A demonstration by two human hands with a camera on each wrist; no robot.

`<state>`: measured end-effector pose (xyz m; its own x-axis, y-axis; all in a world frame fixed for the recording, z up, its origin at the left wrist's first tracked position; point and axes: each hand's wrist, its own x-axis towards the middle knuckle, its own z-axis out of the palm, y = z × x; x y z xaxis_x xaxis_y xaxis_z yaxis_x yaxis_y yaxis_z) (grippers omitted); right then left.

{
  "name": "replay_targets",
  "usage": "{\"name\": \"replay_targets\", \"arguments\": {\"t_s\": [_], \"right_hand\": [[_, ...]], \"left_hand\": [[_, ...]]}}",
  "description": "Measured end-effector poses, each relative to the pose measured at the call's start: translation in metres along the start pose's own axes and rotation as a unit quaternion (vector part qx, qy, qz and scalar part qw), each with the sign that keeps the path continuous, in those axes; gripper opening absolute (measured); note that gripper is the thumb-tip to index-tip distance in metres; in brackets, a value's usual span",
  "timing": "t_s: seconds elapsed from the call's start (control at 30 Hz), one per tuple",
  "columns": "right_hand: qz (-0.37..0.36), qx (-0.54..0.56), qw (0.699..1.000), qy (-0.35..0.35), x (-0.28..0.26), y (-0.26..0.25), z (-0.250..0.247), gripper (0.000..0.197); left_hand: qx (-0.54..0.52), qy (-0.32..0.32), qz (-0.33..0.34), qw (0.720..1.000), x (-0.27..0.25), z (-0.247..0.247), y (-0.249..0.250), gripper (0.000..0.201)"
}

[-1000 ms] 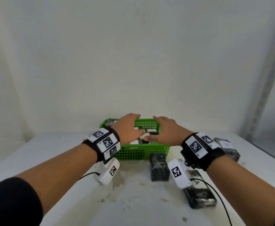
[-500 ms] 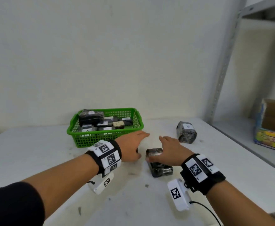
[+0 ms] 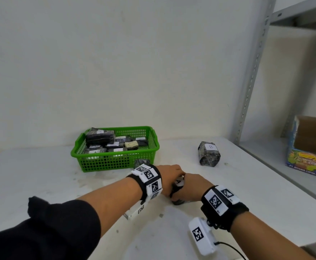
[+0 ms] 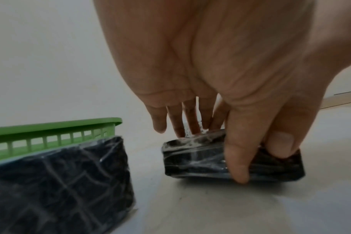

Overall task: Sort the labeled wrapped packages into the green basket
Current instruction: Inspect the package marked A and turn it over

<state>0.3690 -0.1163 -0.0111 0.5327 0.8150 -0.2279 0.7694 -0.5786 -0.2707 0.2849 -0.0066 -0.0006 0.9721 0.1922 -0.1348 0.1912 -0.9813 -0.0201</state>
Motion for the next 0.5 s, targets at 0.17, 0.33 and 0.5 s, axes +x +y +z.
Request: {"name": "replay_targets", "arguments": {"t_s": [0.17,0.33,0.5], "right_hand": [[-0.009,0.072,0.997,-0.006,-0.003,0.025,-0.014,0.065],[-0.059,0.129,0.990,-0.007,-0.011,0.046,-0.038,0.067],[-0.126,0.214,0.969,0.003,-0.010,0.055,-0.058,0.072]], "left_hand": [[-0.036,0.006,0.015,0.999,0.002,-0.004,-0.009,0.076],[-0.151,0.035,0.002,0.988,-0.008,-0.013,-0.021,0.077],[-0.306,0.088,-0.036,0.947,-0.022,-0.022,-0.039,0.077]]}}
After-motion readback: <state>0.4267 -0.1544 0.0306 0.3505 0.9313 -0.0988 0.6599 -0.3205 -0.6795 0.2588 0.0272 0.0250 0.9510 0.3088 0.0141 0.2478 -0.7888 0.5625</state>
